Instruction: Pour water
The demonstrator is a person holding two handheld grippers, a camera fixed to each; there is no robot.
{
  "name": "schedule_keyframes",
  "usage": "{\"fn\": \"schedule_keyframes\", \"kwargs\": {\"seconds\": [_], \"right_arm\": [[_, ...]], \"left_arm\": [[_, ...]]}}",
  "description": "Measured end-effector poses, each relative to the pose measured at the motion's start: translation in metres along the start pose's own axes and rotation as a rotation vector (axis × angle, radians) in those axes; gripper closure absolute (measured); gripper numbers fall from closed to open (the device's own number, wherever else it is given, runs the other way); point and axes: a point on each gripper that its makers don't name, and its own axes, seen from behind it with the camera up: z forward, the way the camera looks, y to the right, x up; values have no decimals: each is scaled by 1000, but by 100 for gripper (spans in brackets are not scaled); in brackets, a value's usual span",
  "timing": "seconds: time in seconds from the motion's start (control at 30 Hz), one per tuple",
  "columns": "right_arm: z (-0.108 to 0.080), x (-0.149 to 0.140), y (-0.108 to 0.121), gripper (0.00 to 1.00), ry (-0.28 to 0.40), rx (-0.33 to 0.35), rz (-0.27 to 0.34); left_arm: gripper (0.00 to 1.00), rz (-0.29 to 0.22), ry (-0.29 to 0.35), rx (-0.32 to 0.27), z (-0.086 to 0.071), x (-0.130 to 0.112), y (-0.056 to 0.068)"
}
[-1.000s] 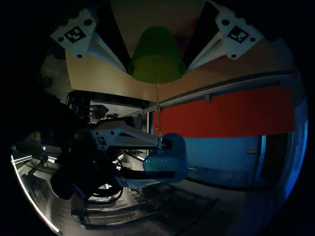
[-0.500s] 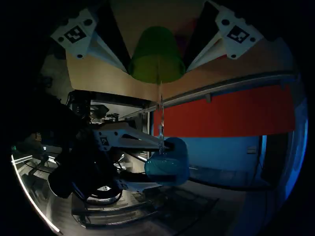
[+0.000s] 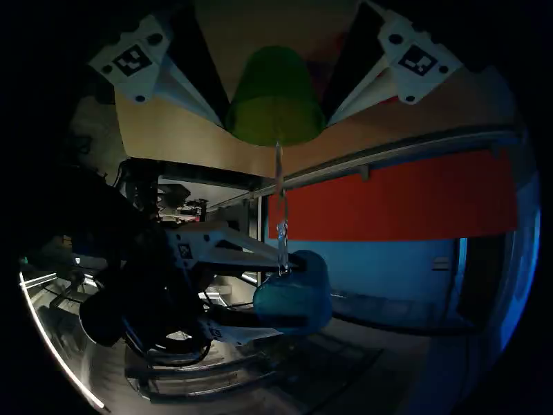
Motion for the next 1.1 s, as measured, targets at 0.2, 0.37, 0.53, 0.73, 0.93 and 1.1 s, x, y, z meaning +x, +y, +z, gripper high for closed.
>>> {"fn": "schedule_keyframes", "kwargs": {"seconds": [0.2, 0.37, 0.53, 0.73, 0.93, 1.1], "right_arm": [[0, 0, 4, 10, -3, -8, -32], [0, 0, 7, 10, -2, -13, -51], [0, 1, 8, 10, -1, -14, -72], [1, 1, 12, 10, -5, -19, -102], [1, 2, 15, 10, -6, -26, -127], [1, 3, 18, 10, -6, -32, -148]], "left_arm": [[11, 1, -1, 0, 1, -1, 0], [12, 3, -2, 1, 2, -3, -1], [12, 2, -1, 2, 2, -2, -2], [12, 1, 1, 2, 2, -1, -1], [12, 3, 2, 4, 2, -1, -1], [12, 2, 4, 5, 2, 0, 0]]}}
